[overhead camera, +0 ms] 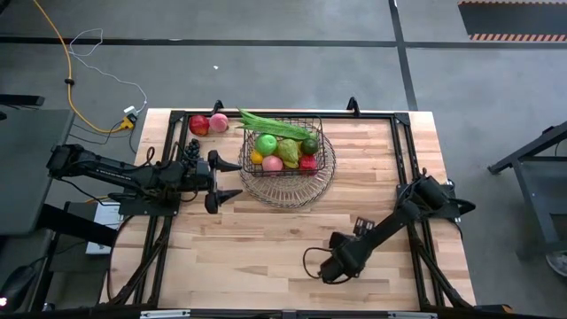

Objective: Build produce basket
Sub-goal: Put the mangosteen into the wire basket

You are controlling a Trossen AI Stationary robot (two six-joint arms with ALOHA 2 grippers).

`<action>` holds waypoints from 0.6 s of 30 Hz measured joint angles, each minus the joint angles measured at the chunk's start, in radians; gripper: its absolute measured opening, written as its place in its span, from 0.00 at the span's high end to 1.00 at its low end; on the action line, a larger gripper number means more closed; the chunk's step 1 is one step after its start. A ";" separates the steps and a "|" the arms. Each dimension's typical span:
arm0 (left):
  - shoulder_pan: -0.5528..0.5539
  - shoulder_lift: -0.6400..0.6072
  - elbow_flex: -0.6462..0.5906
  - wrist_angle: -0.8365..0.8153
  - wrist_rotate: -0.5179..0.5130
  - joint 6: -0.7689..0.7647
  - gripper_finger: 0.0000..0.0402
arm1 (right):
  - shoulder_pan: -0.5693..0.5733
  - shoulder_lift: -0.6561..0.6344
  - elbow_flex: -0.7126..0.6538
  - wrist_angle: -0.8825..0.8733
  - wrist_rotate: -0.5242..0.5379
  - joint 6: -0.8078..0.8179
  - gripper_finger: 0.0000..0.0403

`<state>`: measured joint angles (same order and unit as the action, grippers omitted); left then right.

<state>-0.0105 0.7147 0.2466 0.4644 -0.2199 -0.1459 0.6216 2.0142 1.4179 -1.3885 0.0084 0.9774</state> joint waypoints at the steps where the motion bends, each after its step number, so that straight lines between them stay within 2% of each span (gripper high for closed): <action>1: 0.000 0.000 0.000 0.000 0.000 0.000 0.08 | -0.010 -0.010 -0.018 0.007 0.007 -0.011 0.37; 7: 0.000 0.000 0.000 -0.002 0.000 0.003 0.08 | -0.090 -0.181 -0.280 0.140 0.020 0.012 0.37; 10: 0.000 0.000 0.000 -0.002 0.000 0.008 0.08 | -0.128 -0.329 -0.418 0.327 0.088 0.036 0.37; 12: 0.000 0.000 0.000 -0.003 -0.006 0.012 0.08 | -0.149 -0.434 -0.505 0.524 0.174 0.008 0.37; 14: 0.000 0.000 0.000 -0.002 -0.008 0.018 0.08 | -0.168 -0.534 -0.591 0.778 0.283 -0.095 0.37; 16: 0.000 0.000 0.000 0.008 -0.006 0.018 0.08 | -0.191 -0.614 -0.689 1.107 0.414 -0.273 0.37; 18: 0.000 0.000 0.000 0.012 0.003 0.025 0.08 | -0.235 -0.664 -0.787 1.478 0.463 -0.494 0.37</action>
<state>-0.0109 0.7143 0.2466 0.4768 -0.2168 -0.1207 0.3870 1.3503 0.6307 0.0899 0.4715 0.4836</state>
